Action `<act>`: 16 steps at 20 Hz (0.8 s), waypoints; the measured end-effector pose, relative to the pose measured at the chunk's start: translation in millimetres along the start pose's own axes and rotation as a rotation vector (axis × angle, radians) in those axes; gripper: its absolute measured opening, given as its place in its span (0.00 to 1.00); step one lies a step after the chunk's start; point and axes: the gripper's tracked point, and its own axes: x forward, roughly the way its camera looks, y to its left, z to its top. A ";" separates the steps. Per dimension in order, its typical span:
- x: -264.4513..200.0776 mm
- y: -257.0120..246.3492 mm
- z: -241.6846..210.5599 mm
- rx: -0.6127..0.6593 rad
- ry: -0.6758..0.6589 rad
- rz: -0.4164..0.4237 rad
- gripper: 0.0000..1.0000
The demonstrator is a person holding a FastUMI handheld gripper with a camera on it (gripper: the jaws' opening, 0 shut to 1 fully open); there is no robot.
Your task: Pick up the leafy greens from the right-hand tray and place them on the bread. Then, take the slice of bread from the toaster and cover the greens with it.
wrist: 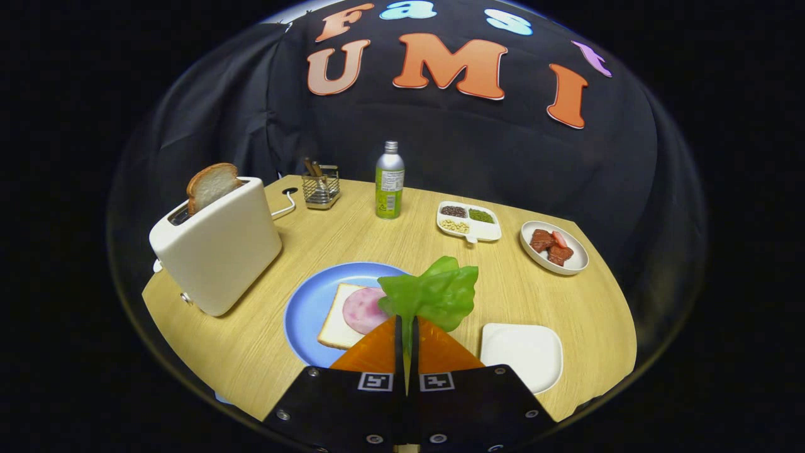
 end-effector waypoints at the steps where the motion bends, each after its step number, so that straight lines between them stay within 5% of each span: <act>1: 0.1 5.3 0.9 -0.001 0.002 0.005 0.01; 16: 25.9 38.9 11.9 0.043 0.027 0.017 0.03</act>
